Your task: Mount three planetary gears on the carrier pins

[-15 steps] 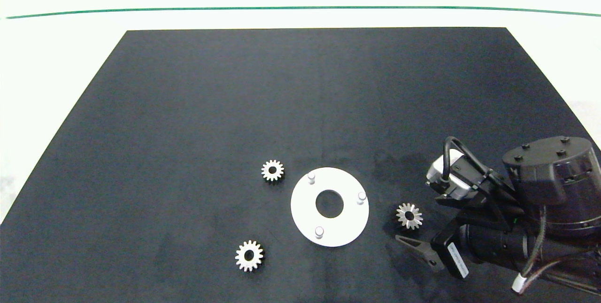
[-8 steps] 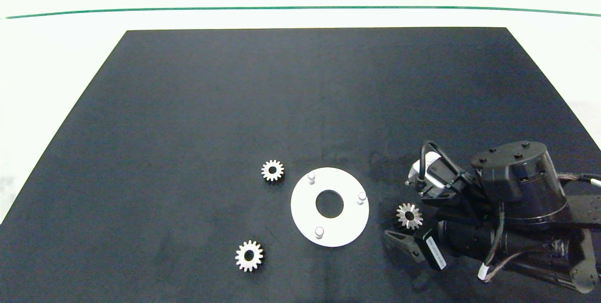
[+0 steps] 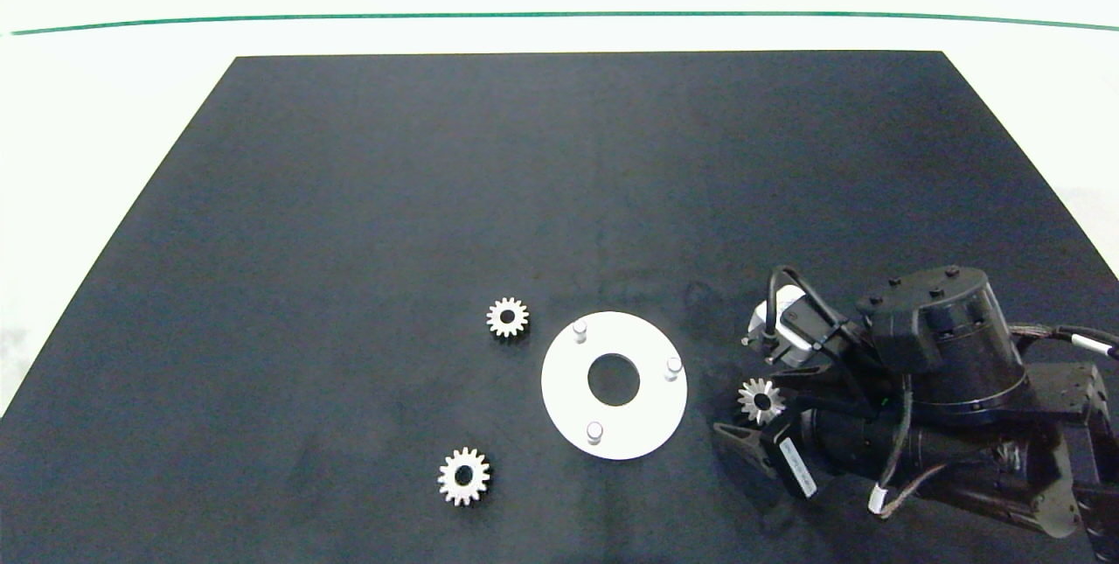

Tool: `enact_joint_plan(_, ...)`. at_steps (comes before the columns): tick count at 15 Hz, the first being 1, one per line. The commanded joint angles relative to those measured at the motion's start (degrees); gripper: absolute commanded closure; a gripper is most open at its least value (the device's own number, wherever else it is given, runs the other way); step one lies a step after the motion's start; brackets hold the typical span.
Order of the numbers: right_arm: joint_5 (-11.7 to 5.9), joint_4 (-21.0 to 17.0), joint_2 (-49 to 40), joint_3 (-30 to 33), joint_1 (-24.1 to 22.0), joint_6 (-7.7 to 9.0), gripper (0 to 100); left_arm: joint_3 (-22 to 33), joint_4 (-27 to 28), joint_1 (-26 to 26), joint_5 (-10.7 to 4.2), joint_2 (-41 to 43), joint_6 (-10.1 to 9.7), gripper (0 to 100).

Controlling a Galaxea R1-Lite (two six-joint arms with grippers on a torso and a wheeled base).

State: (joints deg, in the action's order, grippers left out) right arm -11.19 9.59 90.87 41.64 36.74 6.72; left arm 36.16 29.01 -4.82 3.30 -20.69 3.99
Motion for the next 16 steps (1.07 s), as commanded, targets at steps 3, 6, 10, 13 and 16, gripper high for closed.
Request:
enact_joint_plan(3, -0.06, 0.43, 0.19, 0.02, 0.00, 0.05, 33, 0.05, 0.17, -0.02, 0.04, -0.05, 0.06, 0)
enact_joint_plan(6, -0.06, 0.43, 0.36, 0.02, 0.00, 0.05, 39, 0.05, 0.17, -0.02, 0.04, -0.05, 0.06, 0)
enact_joint_plan(10, -0.06, 0.43, 0.63, 0.02, 0.00, 0.05, 48, 0.23, 0.17, -0.02, 0.04, -0.05, 0.06, 0)
enact_joint_plan(13, -0.06, 0.51, 0.98, 0.02, 0.00, 0.05, 54, 0.32, 0.17, -0.55, 0.04, 0.12, 0.06, 0)
enact_joint_plan(16, -0.06, 0.51, 0.98, 0.02, 0.00, 0.05, 60, 0.32, 0.17, -0.55, 0.04, 0.12, 0.06, 0)
